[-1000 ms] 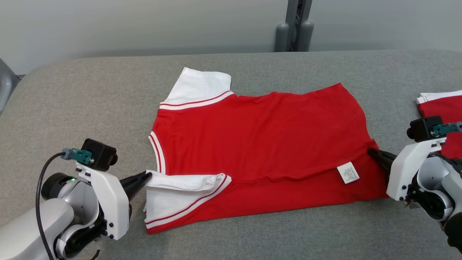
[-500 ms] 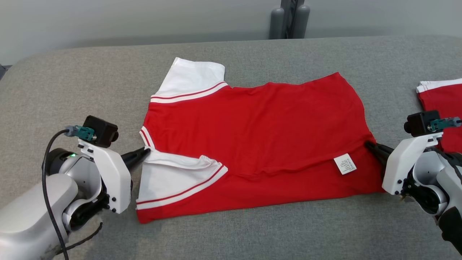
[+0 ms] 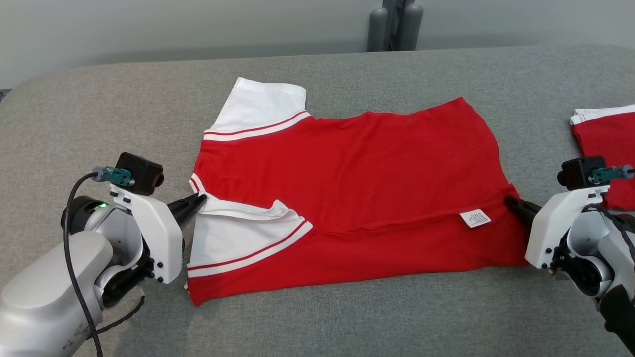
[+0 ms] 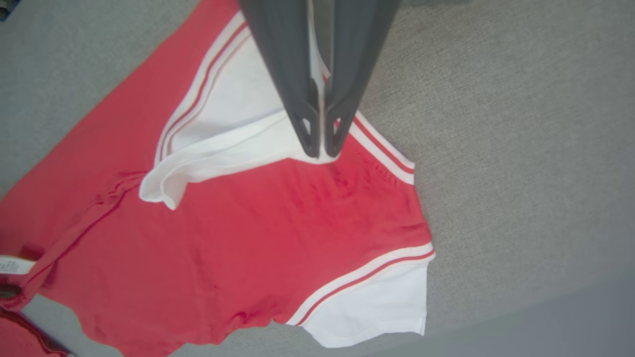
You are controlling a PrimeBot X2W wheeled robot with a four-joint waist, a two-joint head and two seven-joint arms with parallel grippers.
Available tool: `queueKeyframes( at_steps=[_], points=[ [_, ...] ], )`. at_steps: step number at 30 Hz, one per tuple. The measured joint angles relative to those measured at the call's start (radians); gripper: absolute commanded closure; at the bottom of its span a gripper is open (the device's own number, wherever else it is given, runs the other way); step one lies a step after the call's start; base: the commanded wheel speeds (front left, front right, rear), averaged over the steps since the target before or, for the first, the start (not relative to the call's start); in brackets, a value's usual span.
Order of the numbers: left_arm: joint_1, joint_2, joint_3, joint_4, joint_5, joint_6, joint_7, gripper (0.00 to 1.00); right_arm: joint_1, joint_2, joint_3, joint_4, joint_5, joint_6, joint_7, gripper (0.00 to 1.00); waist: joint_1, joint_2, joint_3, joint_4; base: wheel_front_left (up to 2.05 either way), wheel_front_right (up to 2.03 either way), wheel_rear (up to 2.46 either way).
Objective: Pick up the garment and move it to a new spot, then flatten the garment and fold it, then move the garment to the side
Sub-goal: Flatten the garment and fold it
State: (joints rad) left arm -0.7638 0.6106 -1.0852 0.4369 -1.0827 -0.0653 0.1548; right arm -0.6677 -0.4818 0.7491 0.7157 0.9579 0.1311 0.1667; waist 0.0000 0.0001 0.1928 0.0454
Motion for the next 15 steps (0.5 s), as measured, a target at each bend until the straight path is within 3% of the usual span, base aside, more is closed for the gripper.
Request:
queueKeyframes(
  at_steps=[2,3,4,5,6,9,15],
  points=[
    [-0.001,-0.008,-0.001,0.014,0.001,-0.004,-0.009,1.0,0.0,0.006,0.0,0.015,0.001,0.0,0.0,1.0,0.0,0.0,-0.004,0.0,0.0,0.0,0.0],
    [-0.001,-0.013,-0.002,0.024,0.007,-0.004,-0.019,0.95,0.0,0.008,-0.001,0.023,-0.001,0.0,-0.007,0.98,0.0,0.0,-0.006,0.0,0.0,0.0,0.0],
    [-0.001,-0.019,0.001,0.034,0.012,0.005,-0.037,0.5,-0.003,0.011,-0.005,0.038,-0.015,0.0,-0.034,0.85,0.0,0.0,-0.009,-0.001,0.0,0.0,0.0],
    [-0.001,-0.026,0.009,0.047,0.013,0.015,-0.056,0.5,-0.009,0.015,-0.012,0.054,-0.024,0.0,-0.046,0.0,0.0,0.0,-0.012,-0.001,0.0,0.0,0.0],
    [-0.001,-0.033,0.018,0.059,0.012,0.024,-0.071,0.0,-0.014,0.02,-0.017,0.072,-0.03,0.0,-0.056,0.0,0.0,0.0,-0.016,-0.001,0.0,0.0,0.0],
    [0.0,-0.047,0.066,0.085,-0.016,0.046,-0.135,0.0,-0.022,0.041,-0.024,0.096,-0.052,0.0,-0.095,0.0,0.0,0.0,-0.03,-0.003,0.0,0.0,0.0],
    [0.038,-0.042,0.197,0.113,-0.061,0.146,-0.346,0.0,-0.025,0.05,-0.062,0.133,-0.101,0.0,-0.228,0.0,0.0,0.0,-0.064,-0.003,0.0,0.0,0.0]
  ],
)
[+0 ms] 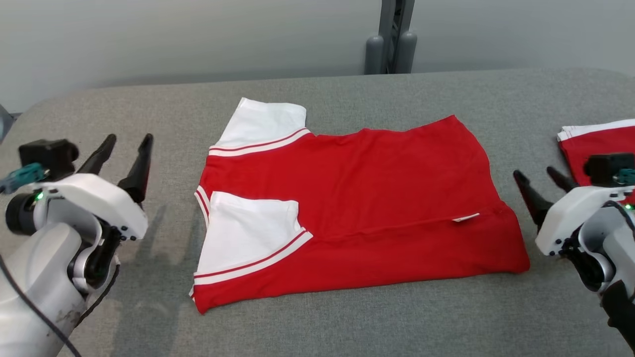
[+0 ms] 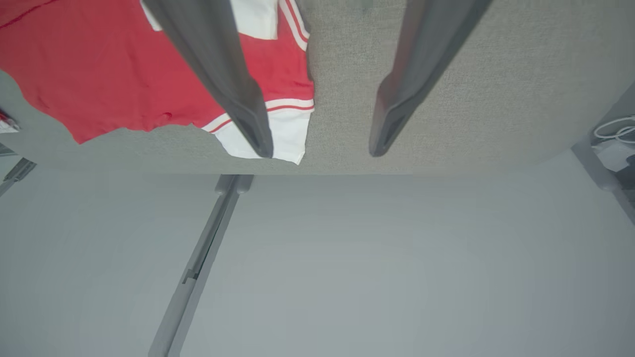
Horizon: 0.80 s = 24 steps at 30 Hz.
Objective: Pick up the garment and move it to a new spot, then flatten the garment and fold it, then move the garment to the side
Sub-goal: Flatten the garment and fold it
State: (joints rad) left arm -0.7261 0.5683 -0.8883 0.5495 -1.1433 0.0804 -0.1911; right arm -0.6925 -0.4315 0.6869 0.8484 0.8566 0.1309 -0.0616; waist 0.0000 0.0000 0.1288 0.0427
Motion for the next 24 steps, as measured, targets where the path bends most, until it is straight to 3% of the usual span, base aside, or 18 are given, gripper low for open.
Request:
queueKeyframes(
  at_steps=[5,10,13,17,21,24],
  points=[
    [0.094,0.017,0.067,-0.055,0.001,0.058,-0.063,0.0,0.03,0.001,-0.051,-0.003,-0.067,0.0,-0.156,0.0,0.0,0.0,-0.033,0.011,0.0,0.0,0.0],
    [0.249,-0.008,0.197,-0.176,0.052,0.116,-0.071,0.0,0.118,0.005,-0.196,-0.075,-0.188,0.0,-0.197,0.0,0.0,0.0,-0.063,0.028,0.0,0.0,0.0],
    [0.363,-0.061,0.311,-0.253,0.123,0.138,-0.073,0.0,0.209,0.043,-0.35,-0.208,-0.309,0.0,-0.199,0.0,0.0,0.0,-0.073,0.034,0.0,0.0,0.0],
    [0.49,-0.155,0.42,-0.321,0.286,0.149,-0.073,0.0,0.394,0.146,-0.521,-0.361,-0.439,0.0,-0.2,0.0,0.0,0.0,-0.084,0.044,0.0,0.0,0.0],
    [0.595,-0.262,0.512,-0.336,0.376,0.118,-0.073,0.0,0.507,0.225,-0.609,-0.454,-0.53,0.0,-0.2,0.0,0.0,0.0001,-0.092,0.051,0.0,0.0,0.0],
    [0.636,-0.324,0.531,-0.31,0.432,0.082,-0.073,0.0,0.551,0.255,-0.619,-0.483,-0.579,0.0,-0.199,0.0,0.0,0.0,-0.089,0.052,0.0,0.0,0.0]
  ],
)
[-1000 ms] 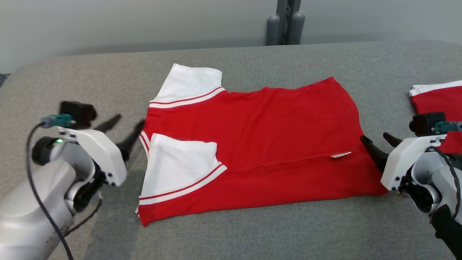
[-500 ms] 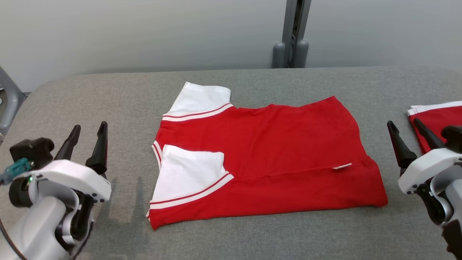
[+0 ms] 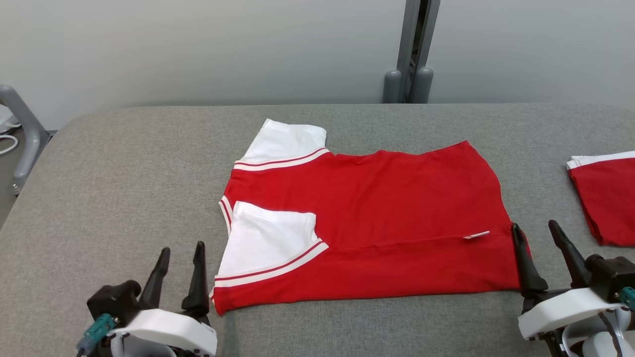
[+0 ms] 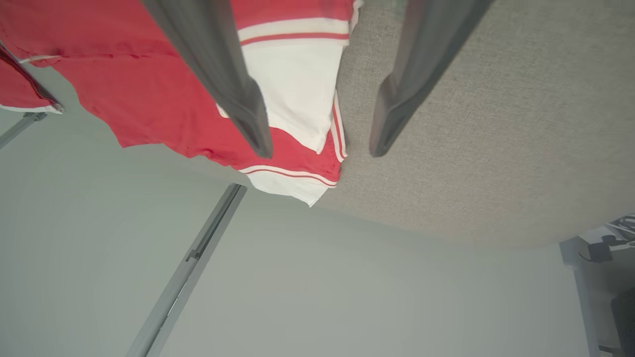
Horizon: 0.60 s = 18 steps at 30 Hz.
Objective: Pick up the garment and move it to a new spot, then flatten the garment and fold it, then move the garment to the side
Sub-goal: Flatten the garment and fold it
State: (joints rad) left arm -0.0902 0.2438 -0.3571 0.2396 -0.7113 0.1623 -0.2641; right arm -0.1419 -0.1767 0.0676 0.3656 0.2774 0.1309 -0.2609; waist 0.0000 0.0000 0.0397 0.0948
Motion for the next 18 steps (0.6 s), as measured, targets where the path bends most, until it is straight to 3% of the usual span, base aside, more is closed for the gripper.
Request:
queueKeyframes(
  at_steps=[6,11,18],
  points=[
    [0.017,-0.076,0.04,0.09,0.061,-0.054,0.0,0.0,0.013,0.026,-0.025,-0.044,-0.027,0.0,0.025,0.0,0.0,0.0,0.0,-0.005,0.0,0.0,0.0],
    [0.018,-0.132,0.042,0.245,0.028,-0.089,0.008,0.0,0.017,0.037,-0.025,-0.067,-0.031,0.0,0.041,0.0,0.0,0.0,0.007,-0.031,0.0,0.0,0.0],
    [-0.031,-0.157,0.071,0.393,-0.02,-0.086,0.008,0.0,0.029,0.039,-0.03,-0.086,-0.036,0.0,0.051,0.0,0.0,0.0,0.021,-0.067,0.0,0.0,0.0]
  ],
)
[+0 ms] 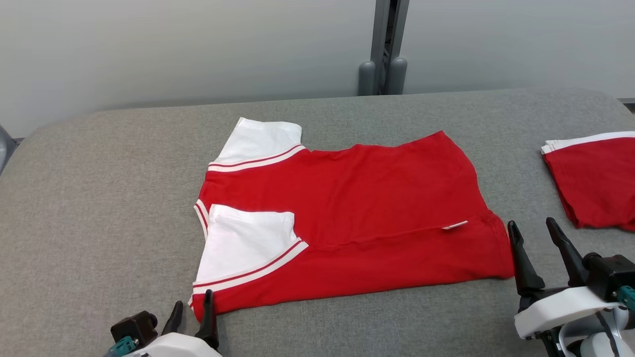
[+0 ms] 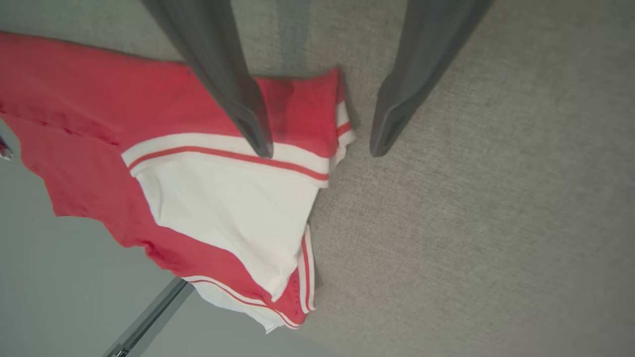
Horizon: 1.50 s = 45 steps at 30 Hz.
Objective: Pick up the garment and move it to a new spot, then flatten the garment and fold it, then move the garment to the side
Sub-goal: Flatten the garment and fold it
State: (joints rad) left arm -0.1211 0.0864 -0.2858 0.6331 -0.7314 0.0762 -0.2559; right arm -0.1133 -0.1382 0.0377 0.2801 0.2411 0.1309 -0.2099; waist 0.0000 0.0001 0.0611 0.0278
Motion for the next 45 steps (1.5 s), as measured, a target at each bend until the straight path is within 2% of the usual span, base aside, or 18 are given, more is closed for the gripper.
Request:
queueKeyframes(
  at_steps=[10,16,28,29,30,31,32,33,34,38,45],
  points=[
    [-0.063,-0.012,0.005,0.128,-0.021,-0.005,0.0,0.0,0.0,0.009,-0.026,0.018,0.012,0.0,0.04,0.0,0.0,0.0,0.015,-0.029,0.0,0.0,0.0],
    [-0.096,-0.017,0.004,0.162,-0.026,-0.022,-0.004,0.0,-0.008,0.038,-0.051,0.122,0.091,0.0,0.107,0.0,-0.0001,0.0,0.03,-0.021,0.0,0.0,0.0],
    [-0.135,-0.029,-0.014,0.196,-0.014,-0.05,-0.009,0.0,-0.111,0.068,-0.066,0.39,0.267,0.0,0.157,0.0,0.0,0.0,0.051,0.019,0.0,0.0,0.0],
    [-0.138,-0.029,-0.017,0.199,-0.011,-0.054,-0.009,0.14,-0.12,0.068,-0.059,0.403,0.281,0.0,0.156,0.0,-0.0001,0.0,0.051,0.022,0.0,0.0,0.0],
    [-0.141,-0.029,-0.021,0.202,-0.009,-0.059,-0.009,0.64,-0.128,0.067,-0.049,0.414,0.29,0.0,0.155,0.0,0.0,0.0,0.051,0.024,0.0,0.0,0.0],
    [-0.144,-0.028,-0.022,0.206,-0.01,-0.066,-0.009,0.85,-0.135,0.066,-0.039,0.423,0.3,0.0,0.155,0.43,0.0,0.0,0.051,0.026,0.0,0.0,0.0],
    [-0.145,-0.027,-0.023,0.209,-0.01,-0.068,-0.009,0.85,-0.141,0.064,-0.03,0.432,0.31,0.0,0.15,0.43,0.0,0.0,0.05,0.027,0.0,0.0,0.0],
    [-0.148,-0.026,-0.023,0.213,-0.011,-0.073,-0.009,1.0,-0.146,0.063,-0.024,0.441,0.32,0.0,0.147,0.62,0.0,0.0,0.05,0.028,0.0,0.0,0.0],
    [-0.15,-0.024,-0.025,0.215,-0.011,-0.077,-0.009,1.0,-0.15,0.059,-0.017,0.448,0.329,0.0,0.145,1.0,0.0,0.0,0.05,0.029,0.0,0.0,0.0],
    [-0.155,-0.016,-0.038,0.218,0.0,-0.089,-0.008,1.0,-0.158,0.049,0.021,0.462,0.362,0.0,0.119,1.0,0.0,0.0,0.044,0.03,0.0,0.0,0.0],
    [-0.153,0.018,-0.045,0.178,0.047,-0.084,-0.008,1.0,-0.143,0.02,0.081,0.445,0.415,0.0,0.095,1.0,0.0,0.0,0.02,0.026,0.0,0.0,0.0]
  ],
)
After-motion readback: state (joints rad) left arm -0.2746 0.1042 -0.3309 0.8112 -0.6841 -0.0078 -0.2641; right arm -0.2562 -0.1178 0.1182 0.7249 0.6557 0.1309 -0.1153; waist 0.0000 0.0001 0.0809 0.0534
